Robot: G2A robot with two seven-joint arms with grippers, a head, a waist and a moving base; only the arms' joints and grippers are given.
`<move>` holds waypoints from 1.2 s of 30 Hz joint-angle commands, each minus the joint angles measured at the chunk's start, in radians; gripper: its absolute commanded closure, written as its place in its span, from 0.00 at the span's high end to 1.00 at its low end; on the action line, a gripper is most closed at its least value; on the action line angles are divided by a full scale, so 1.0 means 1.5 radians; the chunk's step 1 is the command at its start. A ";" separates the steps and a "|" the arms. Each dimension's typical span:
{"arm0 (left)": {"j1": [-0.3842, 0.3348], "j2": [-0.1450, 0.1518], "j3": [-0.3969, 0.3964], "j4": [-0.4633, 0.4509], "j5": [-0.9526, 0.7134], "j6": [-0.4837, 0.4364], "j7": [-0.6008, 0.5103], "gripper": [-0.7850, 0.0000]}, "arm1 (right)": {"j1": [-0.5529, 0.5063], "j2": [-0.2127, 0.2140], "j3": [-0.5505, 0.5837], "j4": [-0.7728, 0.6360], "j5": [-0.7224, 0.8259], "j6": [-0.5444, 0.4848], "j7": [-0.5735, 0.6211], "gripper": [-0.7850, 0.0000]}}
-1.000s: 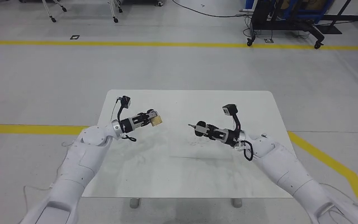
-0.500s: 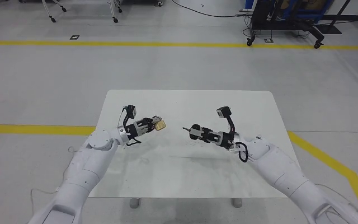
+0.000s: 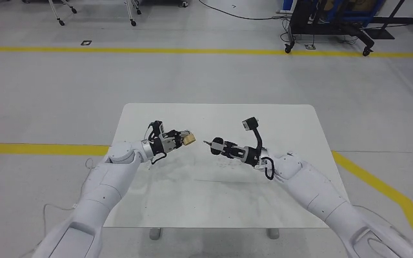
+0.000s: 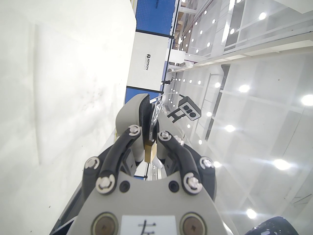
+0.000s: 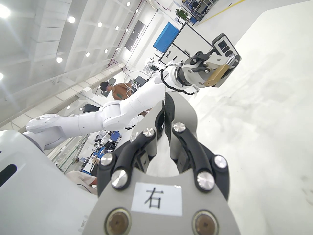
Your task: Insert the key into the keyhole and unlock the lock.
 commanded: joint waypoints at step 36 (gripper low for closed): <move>0.030 0.022 -0.013 -0.157 0.017 0.388 0.010 0.00 | -0.092 0.071 0.179 -0.369 -0.895 0.069 -0.104 0.00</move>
